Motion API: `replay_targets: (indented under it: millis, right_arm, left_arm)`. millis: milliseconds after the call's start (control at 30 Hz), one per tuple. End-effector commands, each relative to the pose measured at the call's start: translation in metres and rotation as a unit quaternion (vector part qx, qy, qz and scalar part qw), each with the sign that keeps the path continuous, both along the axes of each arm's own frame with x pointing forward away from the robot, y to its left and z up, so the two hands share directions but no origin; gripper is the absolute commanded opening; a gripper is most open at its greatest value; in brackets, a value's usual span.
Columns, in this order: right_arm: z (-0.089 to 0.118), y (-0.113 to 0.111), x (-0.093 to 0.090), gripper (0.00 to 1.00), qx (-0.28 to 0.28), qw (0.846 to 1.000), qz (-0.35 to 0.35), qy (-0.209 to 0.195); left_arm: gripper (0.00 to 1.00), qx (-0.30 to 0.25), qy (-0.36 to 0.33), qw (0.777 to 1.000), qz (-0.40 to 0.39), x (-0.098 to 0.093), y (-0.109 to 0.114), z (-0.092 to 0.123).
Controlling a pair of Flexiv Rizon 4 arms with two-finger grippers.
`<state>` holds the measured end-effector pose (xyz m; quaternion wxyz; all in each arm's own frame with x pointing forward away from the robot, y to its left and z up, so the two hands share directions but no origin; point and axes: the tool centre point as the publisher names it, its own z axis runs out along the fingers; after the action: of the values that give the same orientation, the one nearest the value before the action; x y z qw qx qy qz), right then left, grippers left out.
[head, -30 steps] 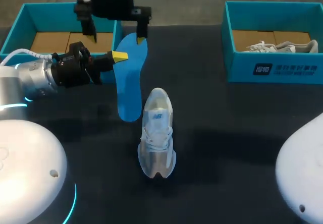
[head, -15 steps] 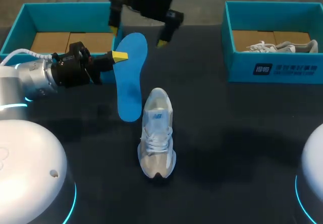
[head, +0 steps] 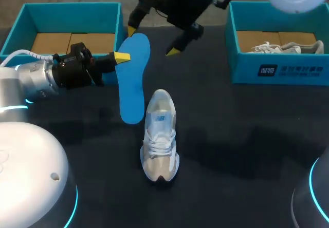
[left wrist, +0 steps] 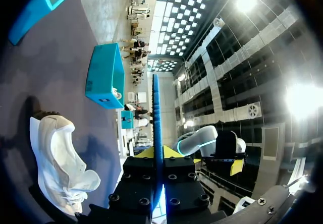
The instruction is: Take the shoe out of the shoebox, open the shoe tongue, remove and reinsert the insole, then place the shoe into the shoebox
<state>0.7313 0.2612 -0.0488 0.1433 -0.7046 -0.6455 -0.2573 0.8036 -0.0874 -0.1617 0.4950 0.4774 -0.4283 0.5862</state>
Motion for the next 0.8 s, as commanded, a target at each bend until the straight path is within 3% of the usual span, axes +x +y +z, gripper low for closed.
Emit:
replay_targets:
  millis: [33,533,800]
  right_arm:
    - [-0.009,-0.006,0.006,1.00,0.245,0.968,0.044,-0.026]
    - [-0.023,-0.006,0.012,1.00,0.372,0.923,0.079,-0.061]
    - [-0.023,-0.016,0.010,1.00,0.389,0.915,0.082,-0.065]
  left_arm:
    - [0.00,0.001,0.000,1.000,0.002,-0.002,0.000,0.000]
    - [0.00,0.001,0.000,1.000,0.002,-0.002,0.000,0.000]
    - [0.00,0.001,0.000,1.000,0.002,-0.002,0.000,0.000]
